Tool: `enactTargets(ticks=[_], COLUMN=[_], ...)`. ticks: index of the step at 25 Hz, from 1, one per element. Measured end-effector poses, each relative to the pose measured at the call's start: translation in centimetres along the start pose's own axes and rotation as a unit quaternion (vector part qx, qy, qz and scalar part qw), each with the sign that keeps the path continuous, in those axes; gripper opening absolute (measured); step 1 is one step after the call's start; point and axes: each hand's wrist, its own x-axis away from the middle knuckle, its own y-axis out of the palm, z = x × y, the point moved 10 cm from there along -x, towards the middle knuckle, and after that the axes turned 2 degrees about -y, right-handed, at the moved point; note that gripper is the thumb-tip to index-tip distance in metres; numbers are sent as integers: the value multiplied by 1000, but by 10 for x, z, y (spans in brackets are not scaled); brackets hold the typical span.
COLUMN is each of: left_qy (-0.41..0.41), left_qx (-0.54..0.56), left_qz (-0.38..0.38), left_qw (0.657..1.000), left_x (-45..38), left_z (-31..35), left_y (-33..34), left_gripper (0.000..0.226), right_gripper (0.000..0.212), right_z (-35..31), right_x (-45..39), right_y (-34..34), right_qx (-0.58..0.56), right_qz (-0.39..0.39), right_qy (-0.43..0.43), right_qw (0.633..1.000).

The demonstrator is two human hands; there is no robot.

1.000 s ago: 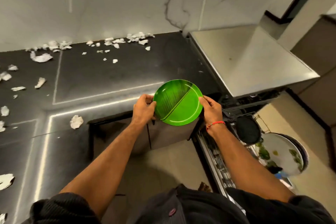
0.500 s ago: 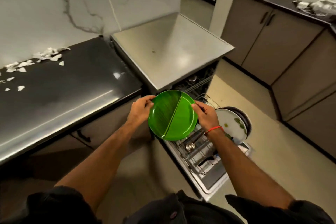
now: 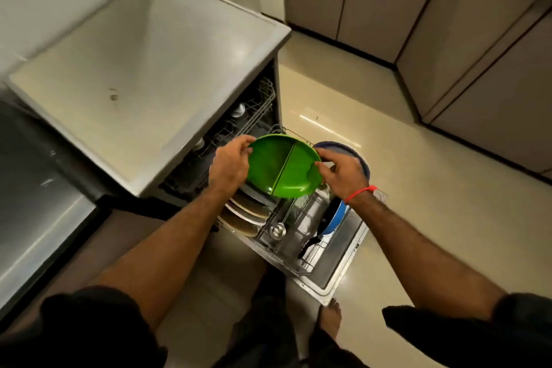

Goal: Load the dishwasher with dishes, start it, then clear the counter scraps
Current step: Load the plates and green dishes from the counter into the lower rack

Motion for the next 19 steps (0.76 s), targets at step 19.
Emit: enactTargets(ticks=[19], left_qy=[-23], left_qx=[-117], left_qz=[-60], left_qw=[991], left_x=[-320], left_z=[-172], left_y=[311], left_gripper=[53], right_gripper=[30], right_z=[284], right_x=[-252], right_y=[191], right_qx=[268], right_qz=[-54], right_qy=[119], right_qw=[954])
